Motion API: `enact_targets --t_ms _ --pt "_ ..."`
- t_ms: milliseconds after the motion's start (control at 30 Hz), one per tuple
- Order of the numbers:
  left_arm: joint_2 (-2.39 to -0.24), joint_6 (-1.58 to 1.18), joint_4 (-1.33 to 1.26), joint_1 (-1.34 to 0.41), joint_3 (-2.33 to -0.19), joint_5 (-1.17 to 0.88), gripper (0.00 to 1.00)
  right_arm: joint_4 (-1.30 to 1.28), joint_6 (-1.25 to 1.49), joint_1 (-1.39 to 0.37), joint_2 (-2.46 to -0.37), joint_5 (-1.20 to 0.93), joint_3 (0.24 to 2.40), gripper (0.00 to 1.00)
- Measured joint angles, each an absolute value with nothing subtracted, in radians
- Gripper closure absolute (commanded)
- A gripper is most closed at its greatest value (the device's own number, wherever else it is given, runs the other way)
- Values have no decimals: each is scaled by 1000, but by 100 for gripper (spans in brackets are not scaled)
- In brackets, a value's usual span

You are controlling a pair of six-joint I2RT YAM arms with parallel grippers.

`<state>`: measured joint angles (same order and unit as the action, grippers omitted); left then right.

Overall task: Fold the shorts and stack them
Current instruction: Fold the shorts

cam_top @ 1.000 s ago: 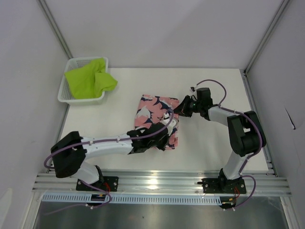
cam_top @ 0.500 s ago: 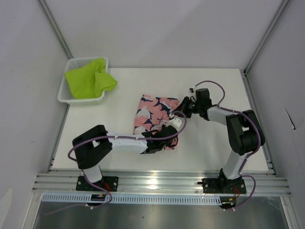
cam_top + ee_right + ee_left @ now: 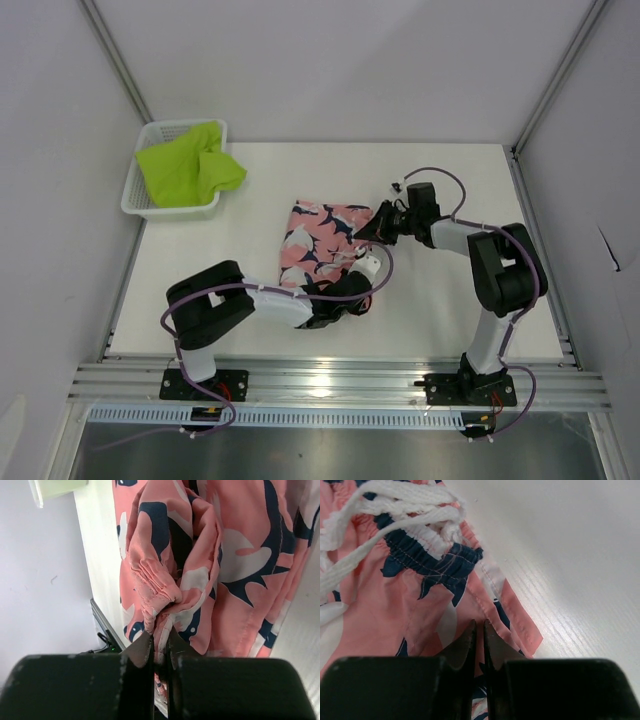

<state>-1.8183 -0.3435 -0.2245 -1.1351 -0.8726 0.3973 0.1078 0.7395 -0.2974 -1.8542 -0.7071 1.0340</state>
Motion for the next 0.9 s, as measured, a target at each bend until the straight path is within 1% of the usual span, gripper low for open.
enact_targets --t_ms 300,500,700,900 --pt "-1818 -339 -328 -1142 -825 385 89 139 748 -311 -1908 -801 1101 100" --pt "-1818 -339 -352 -1159 -813 389 89 144 742 -315 -1957 -846 1175 100" --pt "-1818 -339 -360 -1169 -809 390 89 92 711 -305 -2037 -823 1205 100" --pt "-1816 -340 -358 -1170 -808 390 88 -17 654 -278 -2050 -729 1204 100"
